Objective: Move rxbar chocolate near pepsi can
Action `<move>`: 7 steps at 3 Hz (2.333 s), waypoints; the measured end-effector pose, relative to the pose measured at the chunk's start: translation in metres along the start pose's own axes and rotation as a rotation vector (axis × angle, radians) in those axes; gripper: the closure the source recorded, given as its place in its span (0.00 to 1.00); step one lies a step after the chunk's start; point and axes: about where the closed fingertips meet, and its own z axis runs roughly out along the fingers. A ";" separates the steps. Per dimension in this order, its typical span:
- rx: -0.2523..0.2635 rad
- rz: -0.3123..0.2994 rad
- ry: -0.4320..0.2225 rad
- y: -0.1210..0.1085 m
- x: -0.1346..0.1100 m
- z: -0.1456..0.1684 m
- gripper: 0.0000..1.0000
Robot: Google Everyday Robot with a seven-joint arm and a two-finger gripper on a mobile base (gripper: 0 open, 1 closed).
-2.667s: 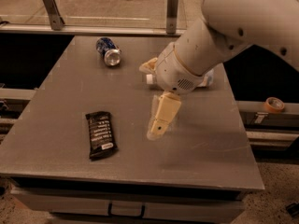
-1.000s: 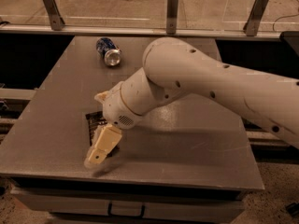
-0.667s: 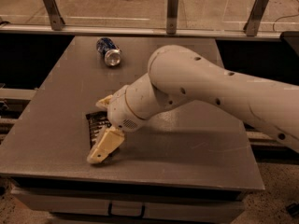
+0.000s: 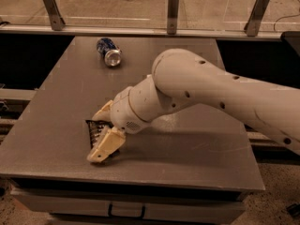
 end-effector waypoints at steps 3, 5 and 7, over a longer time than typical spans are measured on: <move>0.138 -0.047 0.019 -0.037 -0.022 -0.058 1.00; 0.339 -0.089 0.056 -0.071 -0.046 -0.139 1.00; 0.415 -0.107 0.024 -0.183 -0.045 -0.105 1.00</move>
Offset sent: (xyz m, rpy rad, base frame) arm 0.0700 -0.0619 0.1193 0.0084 -0.2236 -0.1075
